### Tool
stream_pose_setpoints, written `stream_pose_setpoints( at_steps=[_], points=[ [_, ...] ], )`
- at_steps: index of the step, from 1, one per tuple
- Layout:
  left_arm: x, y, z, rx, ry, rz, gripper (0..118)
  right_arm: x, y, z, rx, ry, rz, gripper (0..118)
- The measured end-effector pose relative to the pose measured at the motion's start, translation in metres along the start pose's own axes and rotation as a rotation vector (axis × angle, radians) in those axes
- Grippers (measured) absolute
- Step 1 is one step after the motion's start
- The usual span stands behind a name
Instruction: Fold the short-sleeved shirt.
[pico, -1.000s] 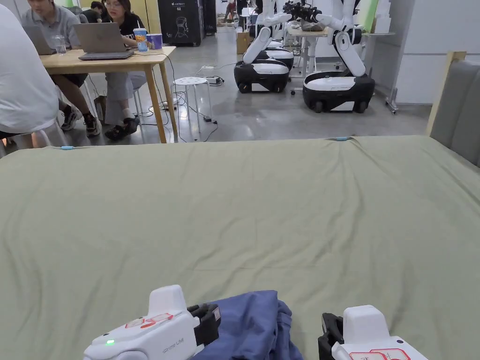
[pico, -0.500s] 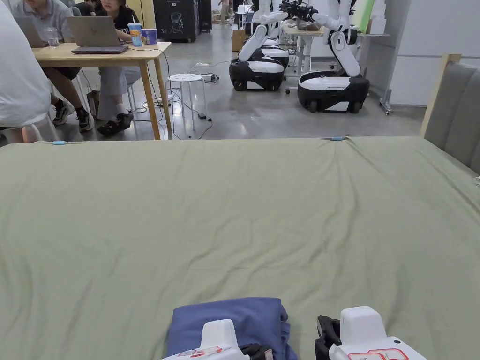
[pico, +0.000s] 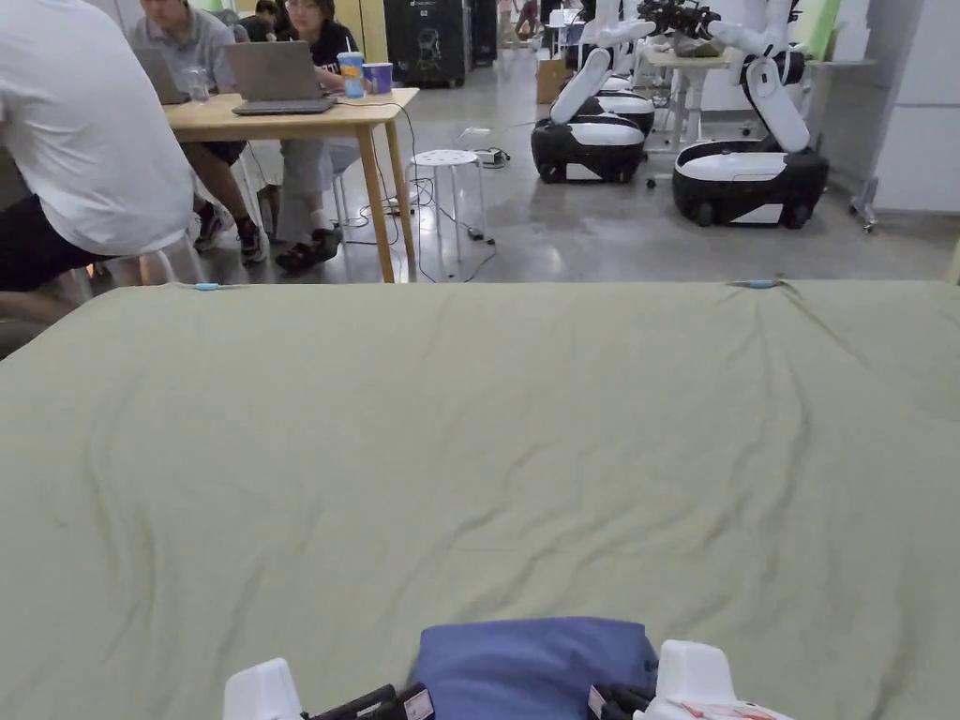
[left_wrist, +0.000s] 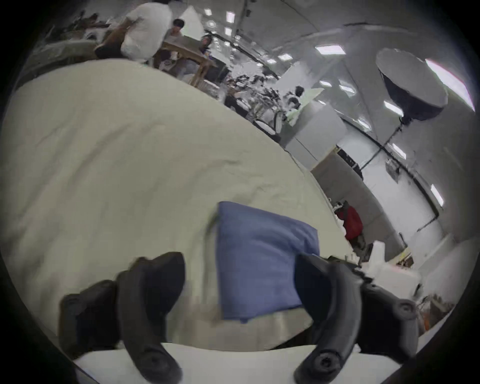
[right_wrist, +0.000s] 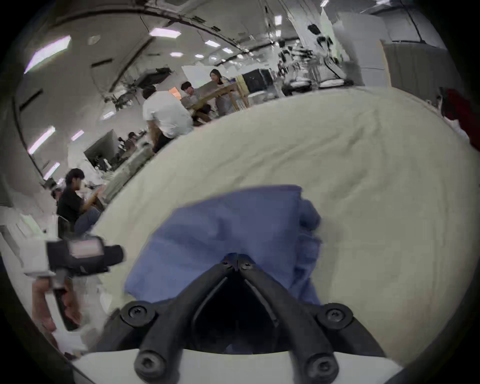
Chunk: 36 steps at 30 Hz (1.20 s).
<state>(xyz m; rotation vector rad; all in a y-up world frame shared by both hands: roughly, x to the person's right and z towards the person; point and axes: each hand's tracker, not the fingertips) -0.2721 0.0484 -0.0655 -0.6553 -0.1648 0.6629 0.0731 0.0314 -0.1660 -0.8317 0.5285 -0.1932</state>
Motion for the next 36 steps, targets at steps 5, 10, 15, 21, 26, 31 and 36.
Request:
stream_pose_setpoints(
  at_steps=[5, 10, 15, 21, 26, 31, 36],
  points=[
    [-0.024, -0.006, -0.025, -0.058, -0.158, 0.195, 94, 0.024, -0.008, -0.005, 0.019, -0.017, -0.054, 0],
    [-0.034, -0.022, -0.072, -0.078, -0.34, 0.428, 84, 0.019, -0.004, -0.005, 0.019, -0.044, 0.012, 0],
    [-0.012, -0.03, -0.114, -0.154, -0.379, 0.491, 35, 0.018, -0.007, -0.004, 0.039, -0.034, 0.018, 0],
    [-0.009, -0.015, -0.089, -0.105, -0.217, 0.341, 27, -0.007, -0.004, 0.014, 0.099, -0.057, 0.128, 0],
    [-0.052, 0.026, -0.033, -0.051, -0.127, 0.225, 26, -0.061, 0.006, 0.012, 0.112, -0.069, 0.243, 0],
    [-0.125, 0.081, 0.037, 0.0, 0.01, 0.149, 26, -0.119, 0.007, -0.01, 0.109, -0.041, 0.302, 0],
    [-0.206, 0.145, 0.097, 0.018, 0.155, 0.11, 26, -0.167, 0.0, -0.031, 0.092, 0.0, 0.328, 0]
  ],
)
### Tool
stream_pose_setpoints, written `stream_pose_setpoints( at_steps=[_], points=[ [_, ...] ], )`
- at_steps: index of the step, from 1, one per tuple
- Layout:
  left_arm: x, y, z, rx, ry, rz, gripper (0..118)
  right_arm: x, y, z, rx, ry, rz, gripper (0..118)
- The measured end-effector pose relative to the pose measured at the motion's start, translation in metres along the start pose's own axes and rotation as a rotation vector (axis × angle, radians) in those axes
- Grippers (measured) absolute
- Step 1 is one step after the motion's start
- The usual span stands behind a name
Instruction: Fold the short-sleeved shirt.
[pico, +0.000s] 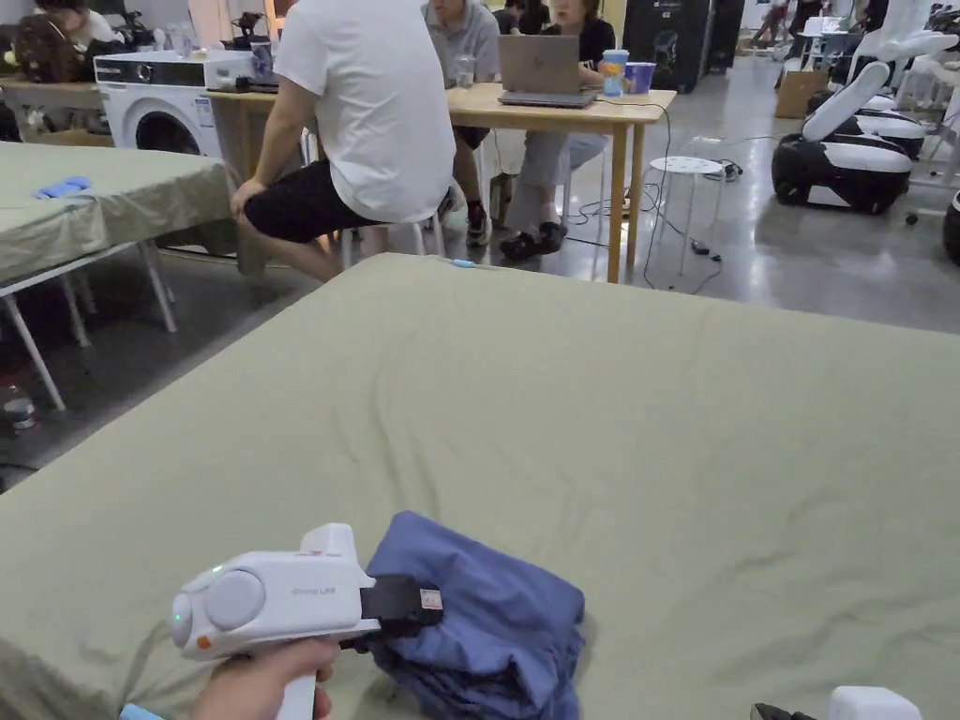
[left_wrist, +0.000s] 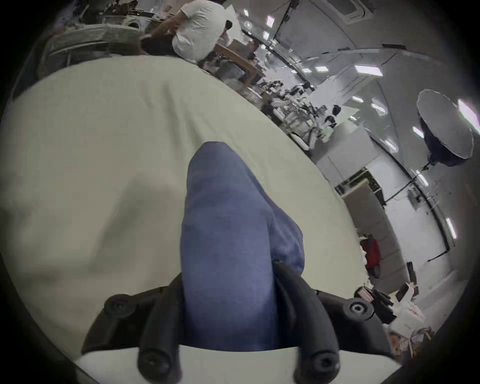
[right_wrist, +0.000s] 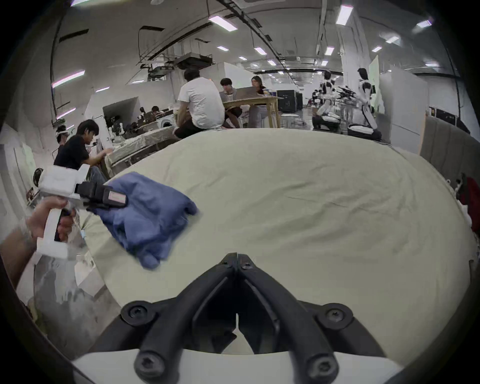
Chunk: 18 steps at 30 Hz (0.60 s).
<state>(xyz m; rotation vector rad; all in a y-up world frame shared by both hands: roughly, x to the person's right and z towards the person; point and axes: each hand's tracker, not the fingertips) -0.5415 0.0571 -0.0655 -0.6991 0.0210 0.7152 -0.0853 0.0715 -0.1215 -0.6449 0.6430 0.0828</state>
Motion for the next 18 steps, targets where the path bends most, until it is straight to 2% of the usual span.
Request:
stream_pose_setpoints(
  at_steps=[6, 9, 10, 13, 14, 15, 18],
  points=[
    [-0.075, 0.057, 0.02, -0.023, 0.14, 0.008, 26, -0.036, 0.006, -0.02, -0.01, 0.019, 0.036, 0],
    [-0.089, 0.059, 0.023, -0.028, 0.13, 0.013, 29, -0.044, 0.008, -0.026, -0.011, 0.028, 0.045, 0],
    [-0.091, 0.056, 0.022, -0.019, 0.104, 0.027, 44, -0.045, 0.008, -0.027, -0.012, 0.028, 0.05, 0],
    [-0.097, 0.055, 0.029, 0.054, 0.146, 0.032, 63, -0.044, 0.008, -0.028, -0.017, 0.024, 0.055, 0],
    [-0.094, 0.052, 0.037, 0.082, 0.177, 0.048, 81, -0.044, 0.008, -0.029, -0.02, 0.023, 0.055, 0],
    [-0.098, 0.052, 0.044, 0.095, 0.176, 0.068, 90, -0.044, 0.008, -0.027, -0.022, 0.021, 0.06, 0],
    [-0.099, 0.053, 0.07, 0.158, 0.21, 0.076, 85, -0.043, 0.01, -0.025, -0.019, 0.02, 0.066, 0]
  ],
)
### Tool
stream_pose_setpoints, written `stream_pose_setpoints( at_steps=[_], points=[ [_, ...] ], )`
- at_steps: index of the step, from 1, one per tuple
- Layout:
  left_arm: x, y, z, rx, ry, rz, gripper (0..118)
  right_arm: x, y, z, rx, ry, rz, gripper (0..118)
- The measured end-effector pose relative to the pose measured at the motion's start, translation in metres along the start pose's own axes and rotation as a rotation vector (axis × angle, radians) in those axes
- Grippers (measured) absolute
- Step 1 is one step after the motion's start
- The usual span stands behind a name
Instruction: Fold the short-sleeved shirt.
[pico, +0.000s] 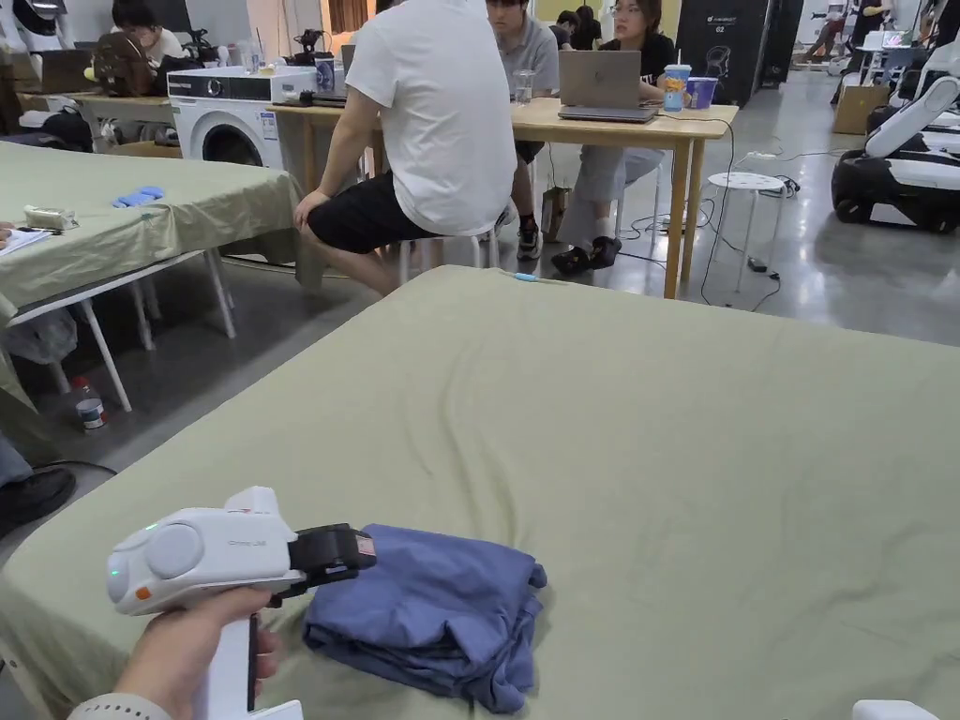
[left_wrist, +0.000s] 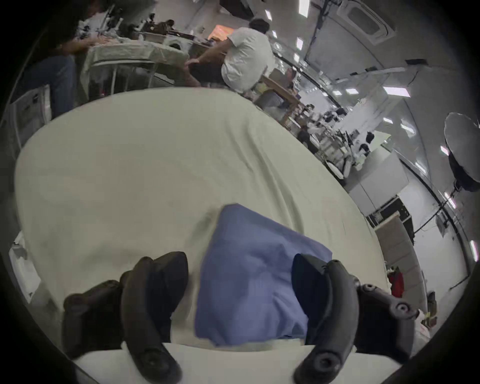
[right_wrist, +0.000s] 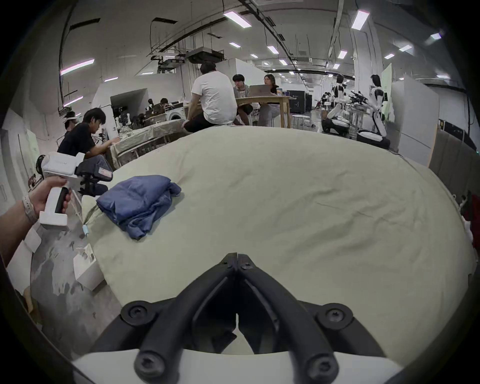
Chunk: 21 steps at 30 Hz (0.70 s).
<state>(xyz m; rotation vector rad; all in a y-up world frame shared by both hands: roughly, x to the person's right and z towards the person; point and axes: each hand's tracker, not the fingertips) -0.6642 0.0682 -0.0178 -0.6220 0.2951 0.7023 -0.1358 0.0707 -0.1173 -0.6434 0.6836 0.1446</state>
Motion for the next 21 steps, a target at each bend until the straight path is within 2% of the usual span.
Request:
stream_pose_setpoints(
  at_steps=[1, 2, 3, 4, 6, 12, 16, 21],
  points=[
    [0.001, 0.0, 0.007, 0.003, 0.016, -0.012, 77, 0.001, 0.0, 0.001, 0.002, 0.001, 0.002, 0],
    [0.005, -0.001, 0.014, 0.022, 0.04, -0.039, 62, 0.002, 0.001, 0.002, 0.007, 0.0, 0.002, 0],
    [0.011, -0.002, 0.02, 0.041, 0.063, -0.07, 37, 0.004, 0.001, 0.004, 0.01, 0.0, 0.001, 0],
    [0.019, -0.005, 0.025, 0.055, 0.097, -0.117, 2, 0.005, 0.002, 0.006, 0.015, 0.001, -0.001, 0],
    [0.05, -0.018, 0.033, 0.13, 0.178, -0.217, 0, 0.009, 0.008, 0.017, 0.03, -0.005, -0.004, 0],
    [0.185, -0.073, 0.045, 0.261, 0.085, -0.467, 0, 0.052, 0.023, 0.062, 0.115, -0.122, -0.015, 0],
    [0.283, -0.106, 0.046, 0.315, -0.034, -0.574, 0, 0.096, 0.04, 0.098, 0.191, -0.235, -0.013, 0],
    [0.387, -0.141, 0.052, 0.459, -0.087, -0.687, 0, 0.143, 0.07, 0.167, 0.327, -0.401, -0.024, 0]
  ],
)
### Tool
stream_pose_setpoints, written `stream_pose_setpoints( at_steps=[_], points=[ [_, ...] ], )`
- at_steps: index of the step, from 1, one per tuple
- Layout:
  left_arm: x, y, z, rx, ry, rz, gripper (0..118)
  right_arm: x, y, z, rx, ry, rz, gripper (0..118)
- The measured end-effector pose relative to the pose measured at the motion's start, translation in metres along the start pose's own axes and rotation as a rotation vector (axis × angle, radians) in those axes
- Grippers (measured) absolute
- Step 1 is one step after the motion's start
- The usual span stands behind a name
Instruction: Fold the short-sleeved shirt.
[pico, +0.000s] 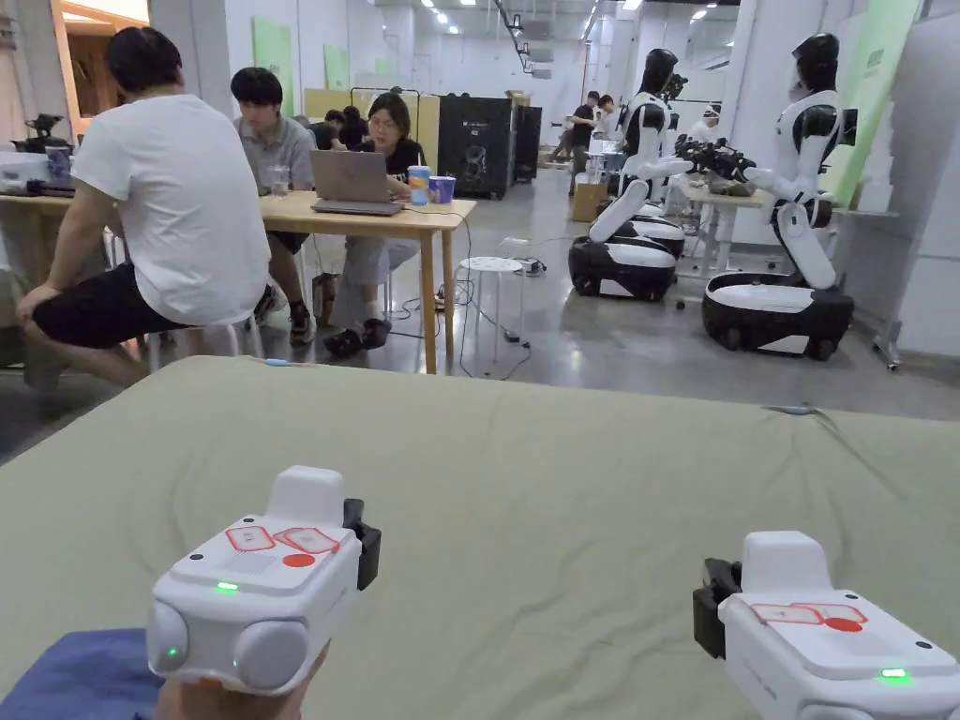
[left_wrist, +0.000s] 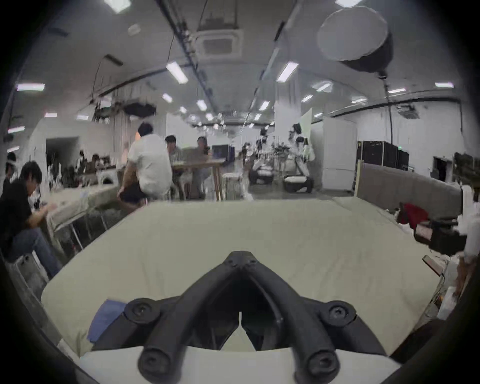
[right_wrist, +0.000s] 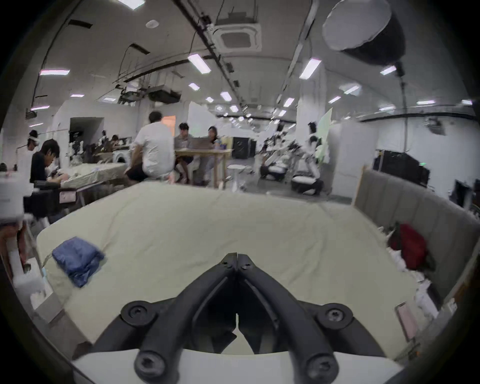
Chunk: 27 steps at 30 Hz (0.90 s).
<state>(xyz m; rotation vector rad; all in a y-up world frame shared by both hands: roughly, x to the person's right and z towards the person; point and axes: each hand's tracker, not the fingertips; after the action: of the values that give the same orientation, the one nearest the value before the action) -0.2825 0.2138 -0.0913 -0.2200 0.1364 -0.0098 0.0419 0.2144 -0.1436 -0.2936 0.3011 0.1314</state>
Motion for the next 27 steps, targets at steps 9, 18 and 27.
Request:
stream_pose_setpoints(
  at_steps=[9, 18, 27],
  points=[
    [0.09, 0.017, 0.02, 0.057, -0.025, 0.025, 0, 0.069, 0.024, 0.027, 0.094, -0.145, -0.016, 0],
    [0.091, 0.029, 0.027, 0.062, -0.043, 0.011, 20, 0.063, 0.018, 0.038, 0.112, -0.097, -0.033, 11],
    [0.083, 0.026, 0.035, 0.096, -0.025, 0.0, 114, 0.054, 0.007, 0.028, 0.112, -0.06, -0.046, 112]
  ],
)
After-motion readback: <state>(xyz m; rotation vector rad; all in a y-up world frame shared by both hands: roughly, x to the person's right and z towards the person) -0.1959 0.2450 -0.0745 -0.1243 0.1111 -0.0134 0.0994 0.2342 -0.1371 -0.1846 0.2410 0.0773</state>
